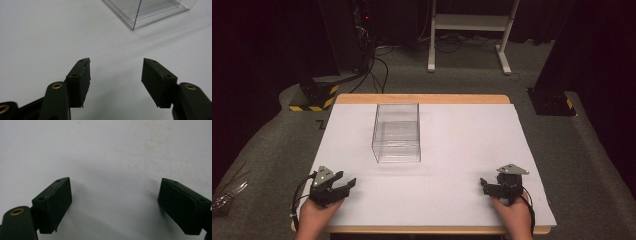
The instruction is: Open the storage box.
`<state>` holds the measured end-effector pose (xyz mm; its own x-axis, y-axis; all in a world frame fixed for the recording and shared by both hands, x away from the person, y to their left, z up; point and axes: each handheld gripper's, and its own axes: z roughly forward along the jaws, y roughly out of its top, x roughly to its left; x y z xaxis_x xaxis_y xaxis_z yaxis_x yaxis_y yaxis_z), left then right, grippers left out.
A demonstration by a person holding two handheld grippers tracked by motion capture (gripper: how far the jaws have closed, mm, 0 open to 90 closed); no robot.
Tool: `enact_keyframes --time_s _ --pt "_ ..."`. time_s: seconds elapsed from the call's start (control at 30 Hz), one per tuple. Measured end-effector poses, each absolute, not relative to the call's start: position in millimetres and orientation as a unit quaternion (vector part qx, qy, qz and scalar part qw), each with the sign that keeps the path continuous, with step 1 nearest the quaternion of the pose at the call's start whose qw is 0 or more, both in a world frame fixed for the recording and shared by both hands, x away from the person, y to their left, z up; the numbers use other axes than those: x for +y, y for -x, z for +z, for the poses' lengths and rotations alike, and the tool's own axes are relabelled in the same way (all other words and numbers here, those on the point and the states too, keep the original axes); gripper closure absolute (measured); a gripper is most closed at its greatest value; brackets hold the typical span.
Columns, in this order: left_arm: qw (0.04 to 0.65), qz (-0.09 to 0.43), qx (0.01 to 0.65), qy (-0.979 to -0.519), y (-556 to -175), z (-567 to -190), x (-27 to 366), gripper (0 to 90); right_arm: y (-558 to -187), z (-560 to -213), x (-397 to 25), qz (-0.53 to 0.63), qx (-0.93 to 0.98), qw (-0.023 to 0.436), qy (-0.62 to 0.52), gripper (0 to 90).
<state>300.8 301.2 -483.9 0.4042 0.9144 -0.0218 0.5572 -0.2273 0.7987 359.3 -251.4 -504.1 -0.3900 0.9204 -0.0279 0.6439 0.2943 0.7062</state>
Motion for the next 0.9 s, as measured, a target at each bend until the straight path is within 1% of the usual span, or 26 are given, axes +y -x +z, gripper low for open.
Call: enact_keyframes --time_s 0.43,0.9 --pt "0.402 0.217 0.473 -0.754 -299 -482 282 39.4 -359 -504 -251 0.312 0.773 0.222 -0.505 12.5" --pt "0.428 0.199 0.453 -0.756 -301 -477 260 40.9 -359 -504 -252 0.312 0.774 0.221 -0.505 12.6"
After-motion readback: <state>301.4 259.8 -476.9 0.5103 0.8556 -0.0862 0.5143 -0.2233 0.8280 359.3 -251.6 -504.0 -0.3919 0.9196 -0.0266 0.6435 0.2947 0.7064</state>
